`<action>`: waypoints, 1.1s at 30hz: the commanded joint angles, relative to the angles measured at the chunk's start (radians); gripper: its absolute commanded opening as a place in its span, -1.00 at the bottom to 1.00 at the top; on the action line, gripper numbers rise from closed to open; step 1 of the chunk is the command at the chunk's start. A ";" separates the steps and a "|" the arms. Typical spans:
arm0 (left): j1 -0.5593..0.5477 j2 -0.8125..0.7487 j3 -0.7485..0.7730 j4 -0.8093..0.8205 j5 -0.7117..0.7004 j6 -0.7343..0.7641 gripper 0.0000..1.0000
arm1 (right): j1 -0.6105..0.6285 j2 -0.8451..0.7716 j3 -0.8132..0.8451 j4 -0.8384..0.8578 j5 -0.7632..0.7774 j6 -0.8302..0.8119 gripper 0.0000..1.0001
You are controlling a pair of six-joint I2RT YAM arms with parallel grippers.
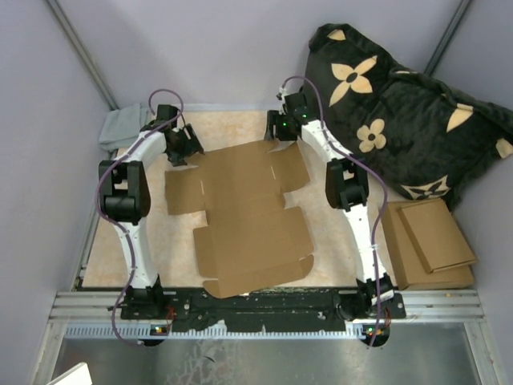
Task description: Fold the paper box
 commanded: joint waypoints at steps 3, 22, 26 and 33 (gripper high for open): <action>-0.001 -0.018 0.037 0.039 0.066 -0.003 0.58 | 0.019 -0.066 -0.039 0.051 -0.069 -0.024 0.29; -0.060 0.008 0.118 0.066 0.125 -0.010 0.54 | 0.090 -0.152 -0.108 0.069 0.010 -0.051 0.27; -0.066 0.066 0.144 0.067 0.145 -0.026 0.52 | 0.092 -0.159 -0.108 0.066 0.011 -0.054 0.27; -0.066 0.150 0.179 0.047 0.141 -0.035 0.52 | 0.094 -0.192 -0.131 0.098 -0.005 -0.062 0.27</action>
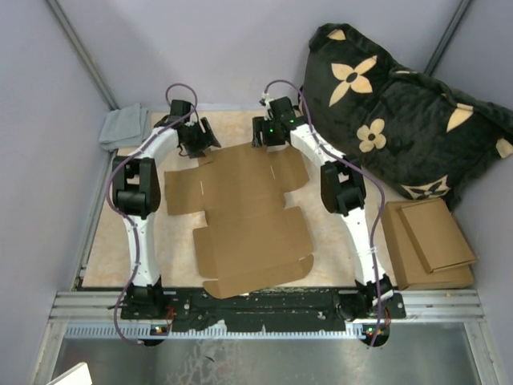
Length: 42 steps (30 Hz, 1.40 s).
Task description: Fold the paper box
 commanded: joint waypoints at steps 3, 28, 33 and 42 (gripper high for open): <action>-0.002 0.061 0.032 -0.009 0.009 -0.012 0.52 | 0.005 -0.104 0.007 0.063 -0.018 -0.015 0.27; -0.002 0.094 0.034 -0.029 0.024 -0.013 0.49 | 0.054 0.123 0.142 -0.030 -0.004 -0.025 0.29; 0.000 0.023 0.029 -0.039 0.005 0.004 0.50 | 0.054 0.060 0.085 -0.001 0.046 -0.019 0.28; 0.010 -0.189 -0.036 -0.017 -0.095 0.043 0.53 | 0.053 -0.045 0.104 -0.056 0.341 -0.036 0.28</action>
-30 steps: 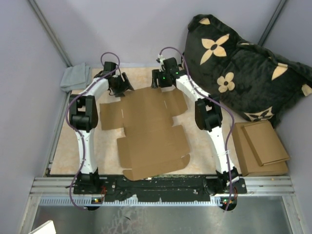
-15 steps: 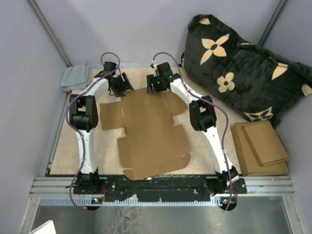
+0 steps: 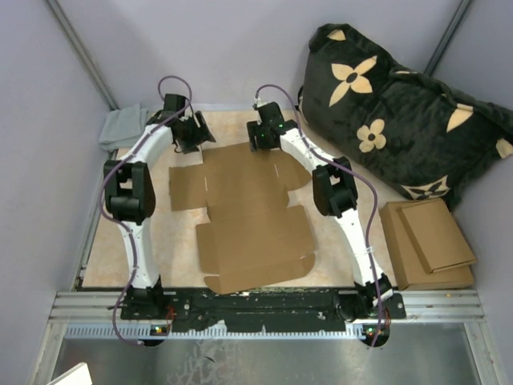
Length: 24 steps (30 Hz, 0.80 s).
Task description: Fold the paper box
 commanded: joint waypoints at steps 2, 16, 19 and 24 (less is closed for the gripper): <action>0.007 -0.195 -0.079 0.037 -0.067 0.029 0.53 | -0.006 -0.091 0.076 -0.068 0.205 -0.041 0.28; 0.007 -0.257 -0.189 0.037 -0.116 0.056 0.52 | -0.024 -0.011 0.188 -0.108 0.195 -0.057 -0.03; 0.006 -0.249 -0.184 0.039 -0.110 0.058 0.51 | -0.027 -0.004 0.189 -0.105 0.191 -0.059 -0.12; 0.007 -0.211 -0.143 0.015 -0.109 0.072 0.51 | -0.033 0.005 0.190 -0.104 0.190 -0.068 -0.16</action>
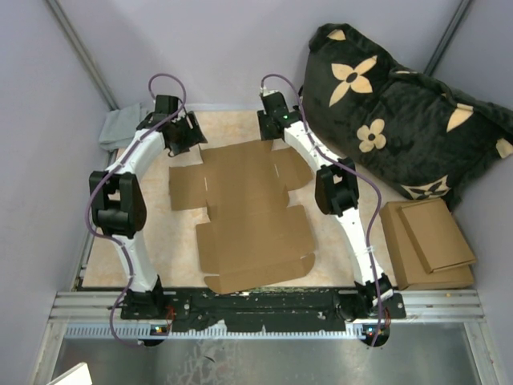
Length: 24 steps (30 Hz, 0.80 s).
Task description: Fold the paper box
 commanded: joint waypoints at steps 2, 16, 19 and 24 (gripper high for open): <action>0.004 0.065 0.088 -0.036 -0.011 0.032 0.50 | -0.011 0.006 0.051 0.004 -0.004 -0.025 -0.16; 0.004 0.257 0.253 -0.131 -0.037 0.048 0.43 | -0.014 0.028 0.047 -0.009 -0.029 -0.038 -0.50; 0.004 0.290 0.287 -0.142 -0.047 0.054 0.33 | -0.014 0.029 0.046 -0.009 -0.026 -0.038 -0.63; 0.004 0.329 0.334 -0.155 -0.058 0.064 -0.13 | -0.017 0.031 0.043 -0.009 -0.024 -0.035 -0.84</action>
